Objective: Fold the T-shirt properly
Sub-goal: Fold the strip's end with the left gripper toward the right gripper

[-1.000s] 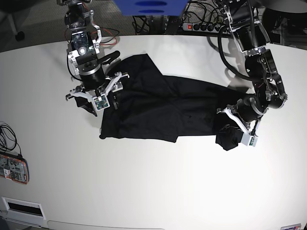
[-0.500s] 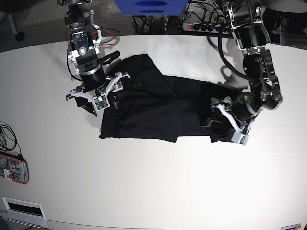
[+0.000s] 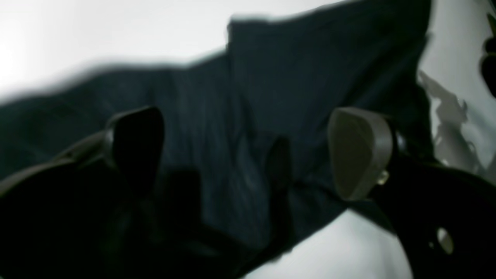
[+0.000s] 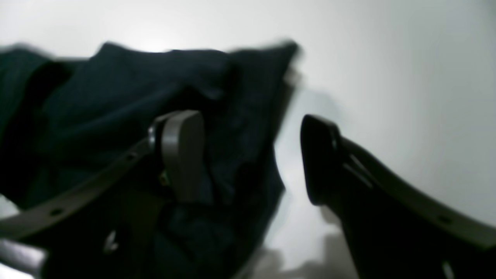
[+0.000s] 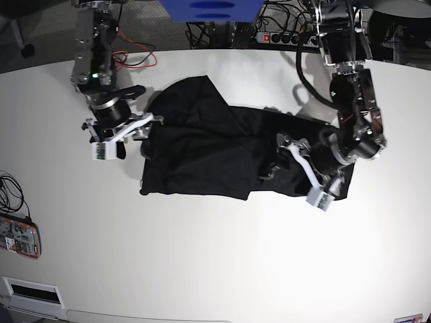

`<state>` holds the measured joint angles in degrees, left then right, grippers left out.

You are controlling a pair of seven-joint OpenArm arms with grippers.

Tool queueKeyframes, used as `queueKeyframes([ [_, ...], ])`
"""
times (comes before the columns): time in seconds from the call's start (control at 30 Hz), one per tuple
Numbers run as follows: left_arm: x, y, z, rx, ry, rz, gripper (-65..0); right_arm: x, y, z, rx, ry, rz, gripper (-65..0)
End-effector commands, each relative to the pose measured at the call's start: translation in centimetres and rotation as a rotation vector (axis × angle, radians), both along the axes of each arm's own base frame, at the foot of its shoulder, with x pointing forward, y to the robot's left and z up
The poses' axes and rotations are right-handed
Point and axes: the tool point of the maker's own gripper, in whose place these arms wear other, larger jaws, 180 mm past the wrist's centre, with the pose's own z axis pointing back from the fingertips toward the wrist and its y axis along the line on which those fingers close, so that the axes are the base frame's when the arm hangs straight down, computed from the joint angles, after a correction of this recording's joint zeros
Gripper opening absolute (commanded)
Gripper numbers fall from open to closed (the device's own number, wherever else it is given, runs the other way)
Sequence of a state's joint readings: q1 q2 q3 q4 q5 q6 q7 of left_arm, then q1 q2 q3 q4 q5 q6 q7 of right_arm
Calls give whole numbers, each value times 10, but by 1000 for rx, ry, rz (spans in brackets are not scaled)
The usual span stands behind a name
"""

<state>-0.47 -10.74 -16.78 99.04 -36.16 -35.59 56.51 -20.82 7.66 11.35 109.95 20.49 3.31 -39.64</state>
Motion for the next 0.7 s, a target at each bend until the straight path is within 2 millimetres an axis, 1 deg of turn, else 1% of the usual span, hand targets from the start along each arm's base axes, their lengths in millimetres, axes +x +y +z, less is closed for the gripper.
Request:
queueKeyframes([
  [0.0,7,6,30,4,-100,13,0,7,-7,15,58,-43,-30,-272],
  [0.03,7,10,48,14,-164,27,0,6,-14,17,109,-35,-55,-272],
  [0.1,0,19,78,16,-285,62,0,5,-19,21,204,-21,-83,-272],
  [0.17,-5,26,103,1,-393,92,0,2,-19,17,280,14,-94,-272],
  [0.2,-7,30,108,-12,-425,107,0,0,-17,10,309,42,-95,-272],
  [0.27,-11,42,119,-38,-495,143,0,2,-15,-1,341,86,-93,-272],
  [0.33,-20,55,123,-55,-535,182,0,4,-14,-13,347,128,-85,-272],
  [0.43,-32,73,124,-67,-570,243,0,0,-14,-36,360,188,-73,-272],
  [0.6,-54,109,125,-44,-603,346,0,-3,-14,-67,384,256,-69,-272],
  [0.67,-58,120,126,-23,-604,376,0,-11,-14,-81,392,295,-75,-272],
])
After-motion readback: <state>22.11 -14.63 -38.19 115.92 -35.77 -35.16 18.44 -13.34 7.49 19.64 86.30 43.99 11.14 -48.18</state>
